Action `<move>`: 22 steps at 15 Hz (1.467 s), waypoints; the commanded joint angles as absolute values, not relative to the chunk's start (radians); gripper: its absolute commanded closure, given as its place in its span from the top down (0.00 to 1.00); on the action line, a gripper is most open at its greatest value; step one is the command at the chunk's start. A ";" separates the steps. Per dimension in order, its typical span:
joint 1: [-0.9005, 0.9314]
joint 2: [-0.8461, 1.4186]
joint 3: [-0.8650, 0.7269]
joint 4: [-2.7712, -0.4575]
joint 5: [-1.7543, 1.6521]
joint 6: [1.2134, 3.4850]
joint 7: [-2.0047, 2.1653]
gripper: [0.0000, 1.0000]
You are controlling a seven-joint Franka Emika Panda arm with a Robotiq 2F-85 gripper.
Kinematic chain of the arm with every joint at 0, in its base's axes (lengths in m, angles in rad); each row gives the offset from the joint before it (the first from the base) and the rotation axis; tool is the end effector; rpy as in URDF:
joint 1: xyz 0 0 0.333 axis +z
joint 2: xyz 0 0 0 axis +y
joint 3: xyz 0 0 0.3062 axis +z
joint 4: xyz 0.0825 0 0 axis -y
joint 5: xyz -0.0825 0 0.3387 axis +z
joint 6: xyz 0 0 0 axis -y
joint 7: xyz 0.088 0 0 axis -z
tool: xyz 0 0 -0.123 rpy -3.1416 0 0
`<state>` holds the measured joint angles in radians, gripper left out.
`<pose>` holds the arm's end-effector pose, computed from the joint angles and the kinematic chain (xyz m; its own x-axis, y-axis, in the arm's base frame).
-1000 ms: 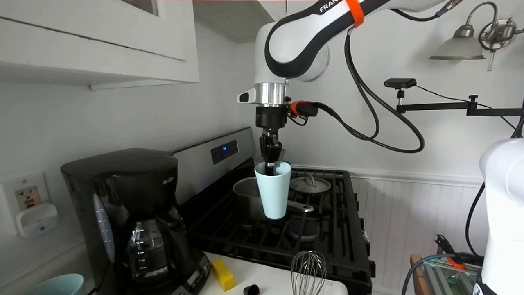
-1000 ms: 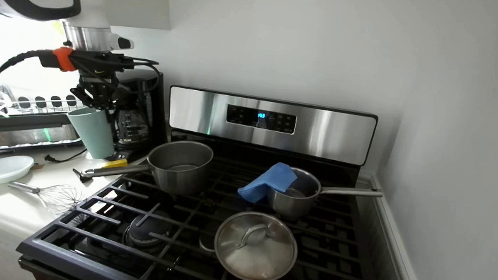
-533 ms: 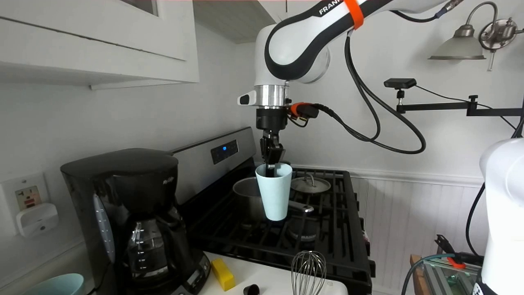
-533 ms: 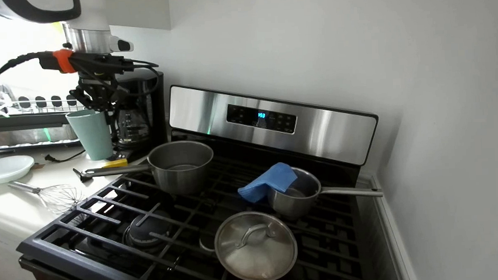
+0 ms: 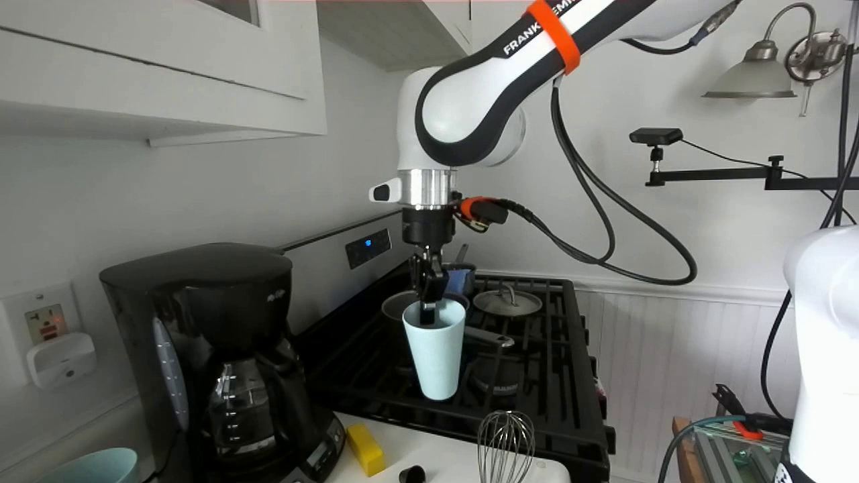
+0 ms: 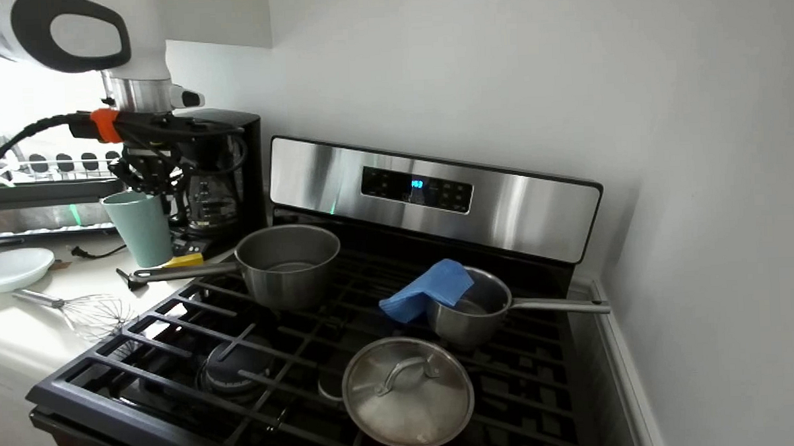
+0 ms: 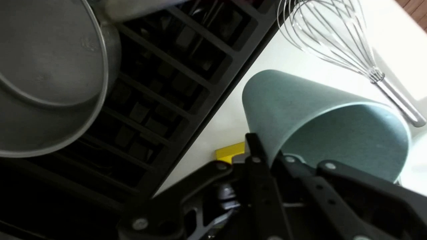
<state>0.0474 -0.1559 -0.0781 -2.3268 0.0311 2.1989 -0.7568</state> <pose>0.4513 -0.0128 0.4044 0.7584 0.6502 0.0456 0.6512 -0.7589 -0.0089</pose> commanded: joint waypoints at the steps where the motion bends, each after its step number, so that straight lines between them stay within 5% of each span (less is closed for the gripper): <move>1: 0.054 -0.090 -0.058 -2.340 0.080 2.297 -0.774 0.01; 13: 0.029 0.077 0.009 -2.349 0.132 2.491 -0.788 0.01; 14: 0.027 0.076 0.011 -2.348 0.133 2.495 -0.781 0.29; 15: 0.023 0.067 0.013 -2.348 0.144 2.480 -0.793 0.30; 22: -0.003 -0.047 -0.007 -2.349 0.166 2.419 -0.761 0.77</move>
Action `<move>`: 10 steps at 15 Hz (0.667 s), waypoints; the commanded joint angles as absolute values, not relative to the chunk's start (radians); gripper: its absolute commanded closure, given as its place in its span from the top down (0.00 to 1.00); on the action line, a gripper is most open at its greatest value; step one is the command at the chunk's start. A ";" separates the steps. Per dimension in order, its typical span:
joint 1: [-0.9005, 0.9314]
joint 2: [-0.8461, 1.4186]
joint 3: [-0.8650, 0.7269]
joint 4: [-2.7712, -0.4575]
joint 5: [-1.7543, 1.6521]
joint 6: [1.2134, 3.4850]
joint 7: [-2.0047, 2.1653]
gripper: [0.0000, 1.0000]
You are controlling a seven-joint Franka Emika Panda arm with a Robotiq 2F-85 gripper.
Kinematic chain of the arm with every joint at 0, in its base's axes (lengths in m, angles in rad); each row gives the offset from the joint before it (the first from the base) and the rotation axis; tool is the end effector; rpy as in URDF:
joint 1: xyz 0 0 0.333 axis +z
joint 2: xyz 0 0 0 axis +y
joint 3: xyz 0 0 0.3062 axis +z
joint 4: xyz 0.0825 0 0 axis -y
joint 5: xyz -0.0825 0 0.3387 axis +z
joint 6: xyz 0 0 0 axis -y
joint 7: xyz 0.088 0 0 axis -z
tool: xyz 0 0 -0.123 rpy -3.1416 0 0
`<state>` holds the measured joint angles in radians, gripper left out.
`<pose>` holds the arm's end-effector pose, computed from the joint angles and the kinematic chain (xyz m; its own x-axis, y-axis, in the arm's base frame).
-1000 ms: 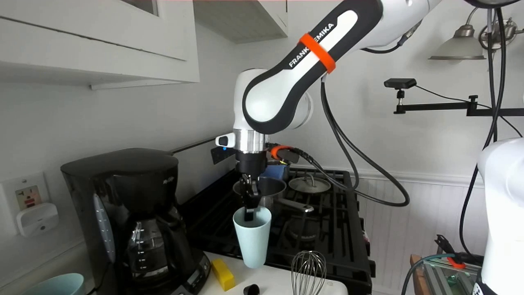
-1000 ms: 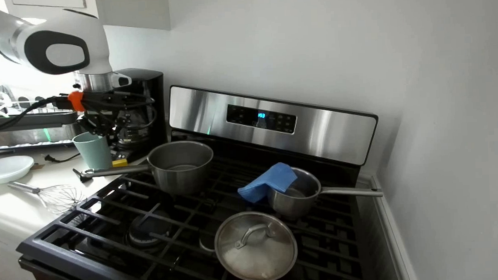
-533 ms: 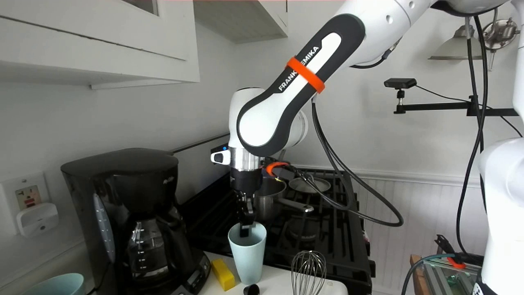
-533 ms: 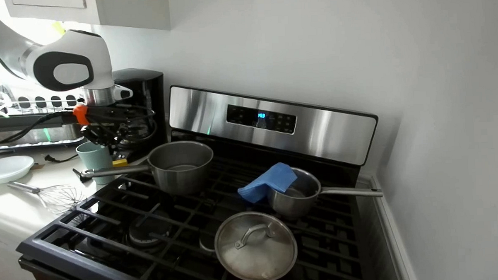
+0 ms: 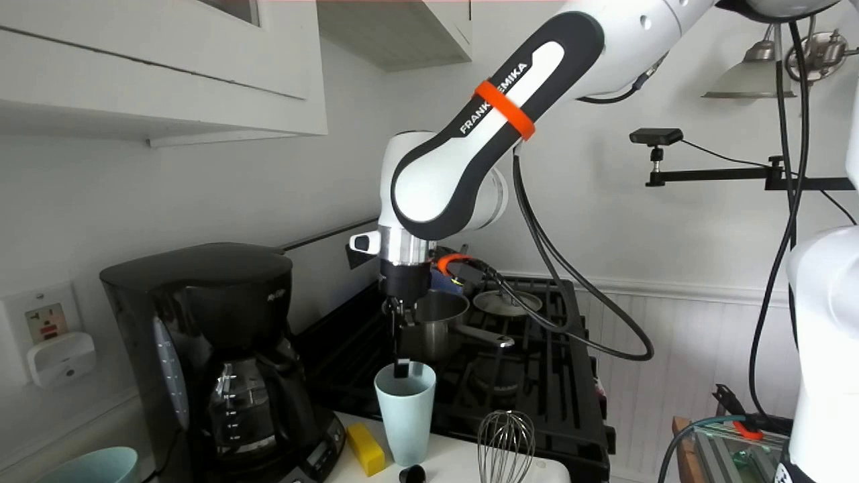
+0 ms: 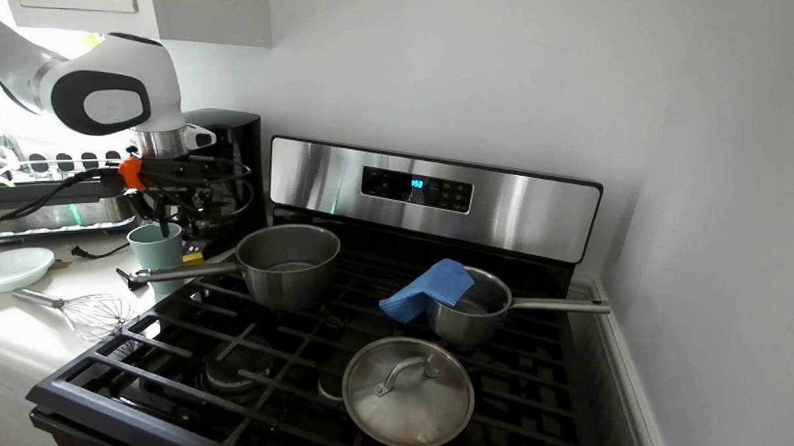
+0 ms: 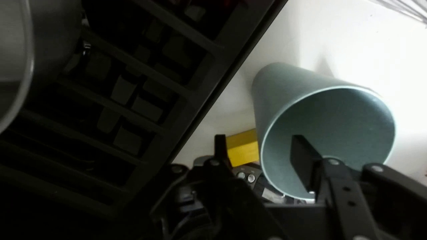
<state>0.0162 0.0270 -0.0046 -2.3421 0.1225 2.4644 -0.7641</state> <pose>0.4855 0.0067 0.3378 0.7690 0.6269 0.1247 0.6317 -0.7752 0.0015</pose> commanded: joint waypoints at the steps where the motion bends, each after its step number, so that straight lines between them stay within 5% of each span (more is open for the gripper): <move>1: -0.007 -0.066 -0.014 -2.348 0.175 2.409 -0.751 0.85; 3: -0.024 -0.107 -0.039 -2.348 0.133 2.397 -0.647 1.00; 10: -0.123 -0.169 -0.146 -2.349 0.068 2.404 -0.390 1.00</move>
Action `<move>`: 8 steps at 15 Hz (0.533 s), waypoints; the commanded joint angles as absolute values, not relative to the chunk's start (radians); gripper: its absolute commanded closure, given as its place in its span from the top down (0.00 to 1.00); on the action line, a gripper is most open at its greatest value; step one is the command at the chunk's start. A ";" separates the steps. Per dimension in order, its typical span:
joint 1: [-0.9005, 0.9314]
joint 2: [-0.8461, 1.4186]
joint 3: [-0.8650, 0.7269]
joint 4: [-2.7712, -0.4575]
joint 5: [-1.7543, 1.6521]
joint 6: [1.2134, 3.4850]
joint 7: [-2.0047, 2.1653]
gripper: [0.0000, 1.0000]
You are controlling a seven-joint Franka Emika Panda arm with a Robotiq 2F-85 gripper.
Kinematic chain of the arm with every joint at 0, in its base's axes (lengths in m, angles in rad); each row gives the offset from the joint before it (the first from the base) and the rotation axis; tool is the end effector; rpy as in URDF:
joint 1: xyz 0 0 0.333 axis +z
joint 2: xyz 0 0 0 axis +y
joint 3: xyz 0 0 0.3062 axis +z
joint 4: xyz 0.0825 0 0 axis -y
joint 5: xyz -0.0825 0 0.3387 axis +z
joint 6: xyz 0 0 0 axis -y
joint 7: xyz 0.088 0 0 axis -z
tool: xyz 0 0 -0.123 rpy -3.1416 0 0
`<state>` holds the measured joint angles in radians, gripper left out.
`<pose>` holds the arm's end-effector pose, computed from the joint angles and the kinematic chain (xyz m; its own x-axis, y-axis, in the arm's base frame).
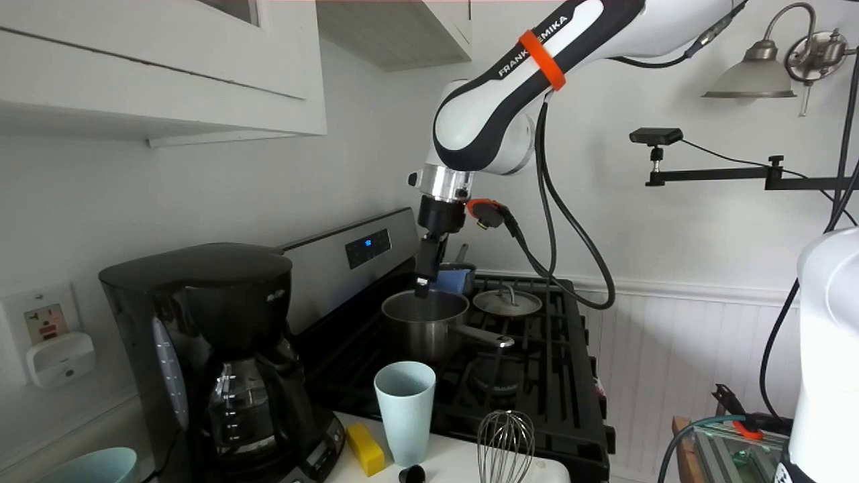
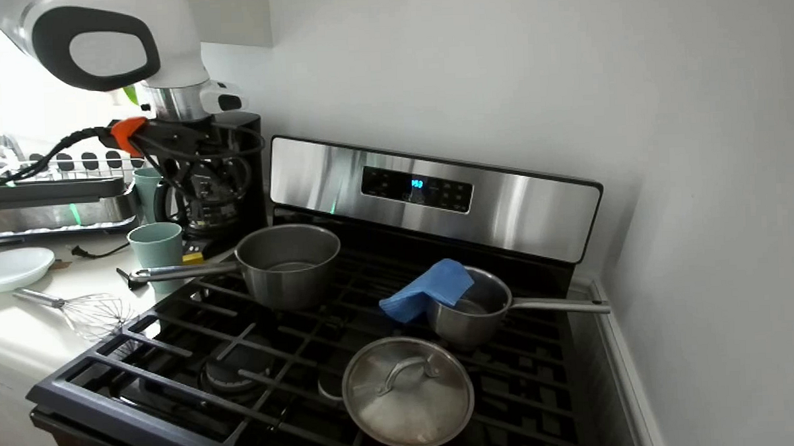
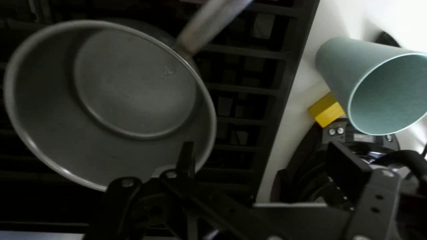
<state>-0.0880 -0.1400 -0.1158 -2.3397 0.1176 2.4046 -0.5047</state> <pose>0.4632 -0.0944 0.4124 0.9504 0.2136 0.2260 0.2197 -0.9756 -0.0017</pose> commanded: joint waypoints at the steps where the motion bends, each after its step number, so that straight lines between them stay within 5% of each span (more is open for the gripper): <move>1: -0.142 -0.160 -0.159 -2.352 0.043 2.419 -0.354 1.00; 8: -0.229 -0.065 -0.198 -2.353 -0.083 2.477 -0.003 1.00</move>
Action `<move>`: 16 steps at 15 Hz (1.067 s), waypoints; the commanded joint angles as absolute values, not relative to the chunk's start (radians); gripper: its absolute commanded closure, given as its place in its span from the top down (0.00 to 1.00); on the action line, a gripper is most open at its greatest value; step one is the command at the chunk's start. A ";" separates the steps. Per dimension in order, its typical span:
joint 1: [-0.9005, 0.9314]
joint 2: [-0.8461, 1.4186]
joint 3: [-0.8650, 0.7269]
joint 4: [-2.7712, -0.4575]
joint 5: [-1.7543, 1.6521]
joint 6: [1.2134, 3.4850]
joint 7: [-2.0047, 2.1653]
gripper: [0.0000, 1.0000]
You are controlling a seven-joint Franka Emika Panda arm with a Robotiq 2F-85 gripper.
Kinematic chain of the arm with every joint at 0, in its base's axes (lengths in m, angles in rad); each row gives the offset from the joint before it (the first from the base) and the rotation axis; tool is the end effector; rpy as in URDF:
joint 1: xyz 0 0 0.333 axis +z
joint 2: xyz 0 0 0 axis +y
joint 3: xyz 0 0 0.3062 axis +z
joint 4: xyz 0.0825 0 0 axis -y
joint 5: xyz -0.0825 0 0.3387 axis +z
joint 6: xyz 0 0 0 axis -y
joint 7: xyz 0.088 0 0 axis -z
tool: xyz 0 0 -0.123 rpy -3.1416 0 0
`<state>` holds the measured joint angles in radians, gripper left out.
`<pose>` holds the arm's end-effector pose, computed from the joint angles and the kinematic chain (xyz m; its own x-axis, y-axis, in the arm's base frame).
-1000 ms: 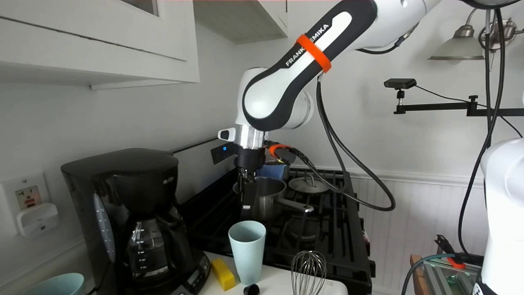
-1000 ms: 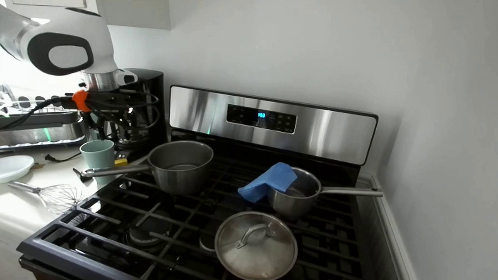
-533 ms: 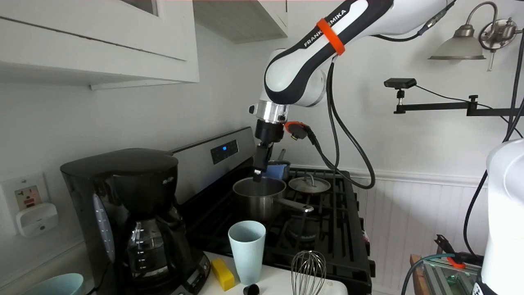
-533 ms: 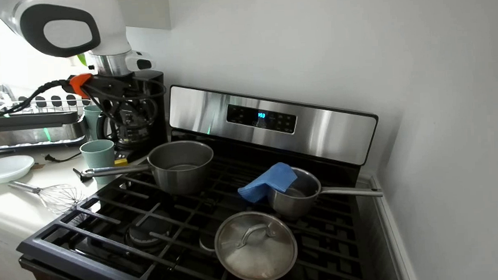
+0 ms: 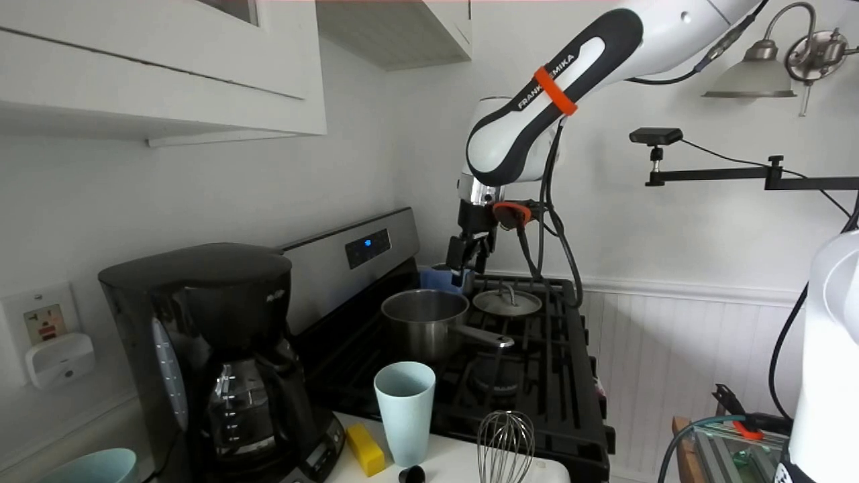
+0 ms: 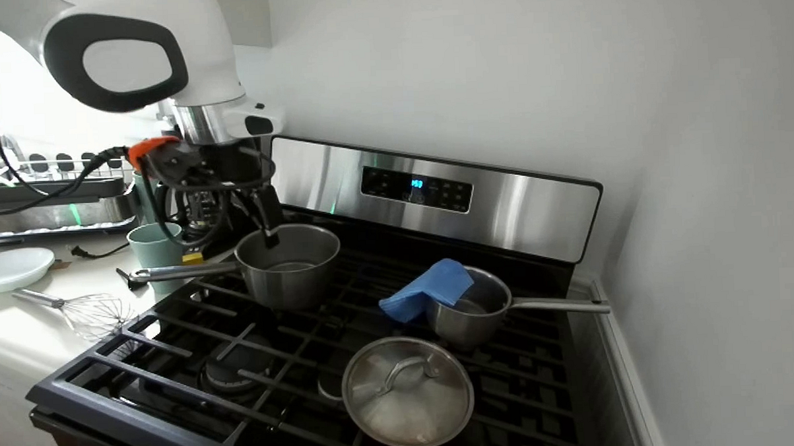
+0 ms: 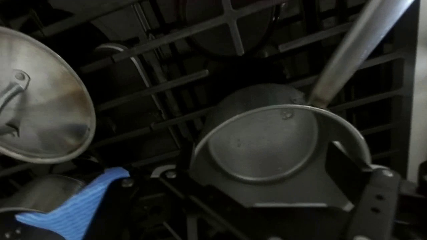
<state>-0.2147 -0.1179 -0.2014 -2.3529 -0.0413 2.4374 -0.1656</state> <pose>0.4335 -0.1931 0.3990 0.9575 -0.2127 0.1947 -0.2247 -0.9735 0.0416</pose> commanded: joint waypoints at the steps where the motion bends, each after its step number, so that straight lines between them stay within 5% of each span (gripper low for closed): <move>1: -0.231 -0.041 -0.199 -2.345 -0.080 2.476 0.051 1.00; 7: -0.221 0.064 -0.208 -2.324 0.003 2.536 0.219 0.99; 9: -0.220 0.082 -0.212 -2.320 -0.006 2.541 0.259 0.75; 16: -0.222 0.095 -0.230 -2.312 -0.027 2.515 0.312 0.28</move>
<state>-0.2260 0.0884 -0.2150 -2.3264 -0.0234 2.5283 0.2844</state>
